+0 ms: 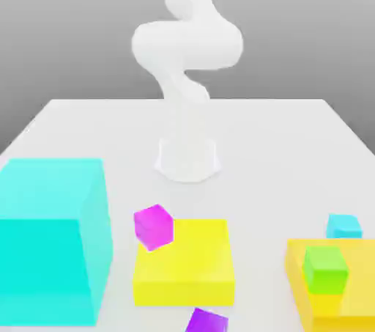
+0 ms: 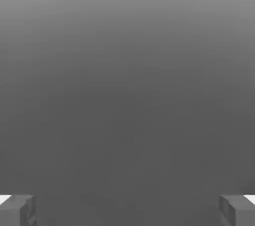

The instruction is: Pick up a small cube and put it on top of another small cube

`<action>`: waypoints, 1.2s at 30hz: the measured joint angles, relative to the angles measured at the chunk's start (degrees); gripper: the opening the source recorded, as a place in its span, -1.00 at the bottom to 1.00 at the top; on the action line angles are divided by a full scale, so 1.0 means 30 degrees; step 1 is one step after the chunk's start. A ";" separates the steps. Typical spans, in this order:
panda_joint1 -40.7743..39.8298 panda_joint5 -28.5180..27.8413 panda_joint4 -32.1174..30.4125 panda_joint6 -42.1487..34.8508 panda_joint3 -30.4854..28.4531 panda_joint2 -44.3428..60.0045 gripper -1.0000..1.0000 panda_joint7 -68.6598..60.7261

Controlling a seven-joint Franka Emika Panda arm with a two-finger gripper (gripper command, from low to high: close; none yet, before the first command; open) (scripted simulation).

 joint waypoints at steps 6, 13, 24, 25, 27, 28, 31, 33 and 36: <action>-0.0821 -0.1239 -0.1334 0.1873 0.3930 0.4077 0.00 0.4805; -0.1192 -0.3349 -0.2839 0.3966 0.7961 0.8814 0.00 1.0766; 0.1844 -0.6011 -0.5231 0.7313 1.0731 1.6160 0.00 1.9652; 0.2197 -0.5866 -0.5464 0.7672 1.0908 1.6702 0.00 2.0171; 0.2981 -0.6716 -0.5430 0.8302 1.0316 1.7722 0.00 2.1269; 0.3350 -0.7385 -0.5314 0.8590 0.9871 1.8233 0.00 2.1839; 0.4814 -0.9517 -0.4885 0.9490 0.8025 1.9719 0.00 2.3520; 0.5887 -1.0946 -0.4584 1.0113 0.6661 2.0713 0.00 2.4608; 0.6379 -1.1513 -0.4462 1.0388 0.6053 2.1120 -1.00 2.5041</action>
